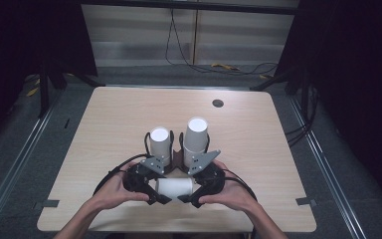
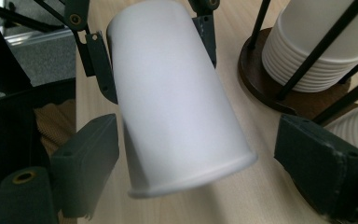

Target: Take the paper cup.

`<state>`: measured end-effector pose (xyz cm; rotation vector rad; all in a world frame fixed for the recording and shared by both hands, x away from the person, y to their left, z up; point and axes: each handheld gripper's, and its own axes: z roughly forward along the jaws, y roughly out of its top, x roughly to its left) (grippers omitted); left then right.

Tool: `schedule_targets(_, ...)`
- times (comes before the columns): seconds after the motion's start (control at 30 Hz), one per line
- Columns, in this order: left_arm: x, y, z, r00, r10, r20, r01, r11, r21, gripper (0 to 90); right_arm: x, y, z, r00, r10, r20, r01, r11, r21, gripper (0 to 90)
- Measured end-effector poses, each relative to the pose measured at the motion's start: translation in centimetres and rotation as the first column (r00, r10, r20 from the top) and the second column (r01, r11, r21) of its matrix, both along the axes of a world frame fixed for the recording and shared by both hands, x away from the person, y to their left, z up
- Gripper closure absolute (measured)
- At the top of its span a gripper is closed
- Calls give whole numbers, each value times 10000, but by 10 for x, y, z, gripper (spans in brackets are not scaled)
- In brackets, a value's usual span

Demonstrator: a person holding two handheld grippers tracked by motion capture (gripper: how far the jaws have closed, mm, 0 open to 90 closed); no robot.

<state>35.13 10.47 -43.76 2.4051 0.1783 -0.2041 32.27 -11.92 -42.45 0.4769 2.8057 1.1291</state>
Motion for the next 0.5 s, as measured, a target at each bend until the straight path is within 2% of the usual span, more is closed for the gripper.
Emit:
schedule_targets(0.23, 0, 9, -1, 9998, 199, -70, -201, 9992, -333, 335, -3, -14, 3, 9991, -420, 12, 419, 9979, 500, 137)
schedule_targets(0.27, 0, 11, -2, 9995, 313, -71, -317, 9979, -556, 335, -4, -16, 2, 9985, -546, -45, 547, 9970, 553, 137)
schedule_targets(0.47, 1, 19, -2, 9981, 615, -59, -617, 9937, -940, 333, -6, -28, -4, 9949, -1006, -81, 1010, 9912, 857, 137)
schedule_targets(0.5, 0, 19, -2, 9972, 750, -51, -751, 9908, -1123, 333, -6, -30, -5, 9940, -1084, -152, 1094, 9894, 951, 137)
